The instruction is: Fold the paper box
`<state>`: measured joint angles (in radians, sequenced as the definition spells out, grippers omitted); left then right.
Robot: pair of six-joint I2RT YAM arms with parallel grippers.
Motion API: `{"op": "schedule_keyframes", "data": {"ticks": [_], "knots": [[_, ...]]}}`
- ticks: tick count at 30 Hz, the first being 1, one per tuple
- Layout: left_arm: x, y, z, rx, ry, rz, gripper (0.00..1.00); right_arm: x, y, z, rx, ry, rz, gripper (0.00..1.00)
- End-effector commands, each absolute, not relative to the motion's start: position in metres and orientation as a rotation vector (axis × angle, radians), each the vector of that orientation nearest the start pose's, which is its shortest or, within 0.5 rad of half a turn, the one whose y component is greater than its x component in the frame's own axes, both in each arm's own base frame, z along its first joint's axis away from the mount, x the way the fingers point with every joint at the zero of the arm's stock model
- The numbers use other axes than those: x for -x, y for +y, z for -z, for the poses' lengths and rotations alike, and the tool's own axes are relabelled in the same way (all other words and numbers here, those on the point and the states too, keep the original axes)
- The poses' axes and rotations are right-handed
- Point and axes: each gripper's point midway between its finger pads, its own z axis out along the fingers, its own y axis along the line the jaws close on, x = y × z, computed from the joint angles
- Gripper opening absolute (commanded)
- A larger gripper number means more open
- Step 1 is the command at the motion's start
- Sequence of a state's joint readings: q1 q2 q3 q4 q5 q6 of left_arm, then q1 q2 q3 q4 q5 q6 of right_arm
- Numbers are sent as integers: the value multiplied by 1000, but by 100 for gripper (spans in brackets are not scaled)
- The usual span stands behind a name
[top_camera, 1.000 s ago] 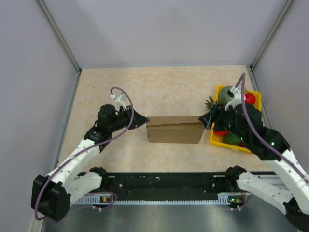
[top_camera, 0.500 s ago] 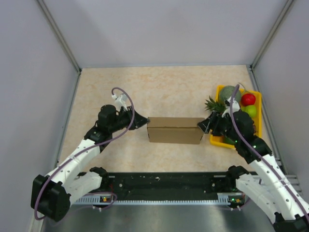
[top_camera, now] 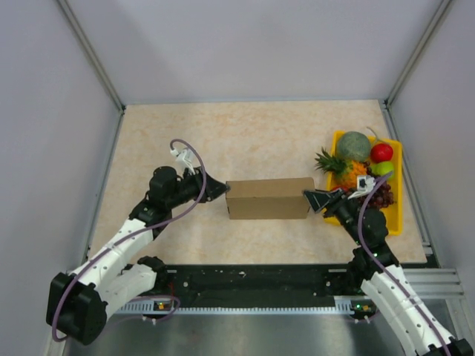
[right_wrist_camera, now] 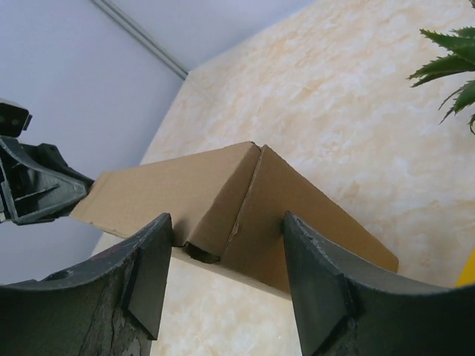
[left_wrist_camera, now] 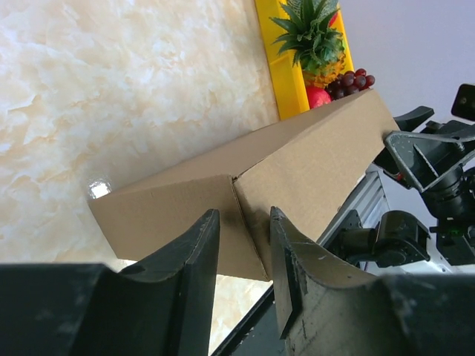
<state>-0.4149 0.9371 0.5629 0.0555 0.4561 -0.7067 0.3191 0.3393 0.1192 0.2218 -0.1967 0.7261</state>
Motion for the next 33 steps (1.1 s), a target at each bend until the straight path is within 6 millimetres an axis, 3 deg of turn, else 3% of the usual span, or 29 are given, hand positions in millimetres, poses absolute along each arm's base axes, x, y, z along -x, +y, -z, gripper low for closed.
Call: {"op": "schedule_keyframes", "data": {"ticks": [1, 3, 4, 6, 7, 11, 14, 16, 17, 21, 22, 27, 33], "knots": [[-223, -211, -145, -61, 2204, 1108, 38, -218, 147, -149, -212, 1805, -1028, 59], [-222, -211, -142, -66, 2207, 1112, 38, -218, 148, -160, -195, 1877, -1025, 61], [-222, -212, -142, -65, 2207, 1117, 39, -222, 150, -195, -158, 1843, -1030, 63], [-221, -212, -140, -64, 2208, 1122, 40, -226, 157, -191, -115, 1948, -1050, 66], [-222, -212, -141, -63, 2205, 1121, 40, -231, 156, -203, -101, 1939, -1064, 66], [-222, -212, -142, -68, 2196, 1122, 42, -232, 162, -194, -37, 1969, -1139, 65], [-222, -211, -145, -87, 2188, 1112, 44, -230, 153, -182, -85, 1931, -1210, 65], [-222, -211, -144, -95, 2190, 1106, 48, -225, 150, -167, -93, 1905, -1275, 65], [-222, -211, -144, -104, 2190, 1105, 49, -233, 134, -159, -196, 1903, -1278, 64], [-217, -215, -145, -144, 2187, 1148, 66, -233, 133, -132, -268, 1917, -1395, 57], [-215, -218, -148, -157, 2175, 1173, 72, -233, 134, -131, -242, 1904, -1406, 53], [-204, -226, -168, -258, 2086, 1268, 80, -238, 134, -122, -285, 1946, -1431, 46], [-191, -235, -190, -306, 2006, 1399, 87, -241, 132, -123, -277, 1966, -1390, 45]]}}
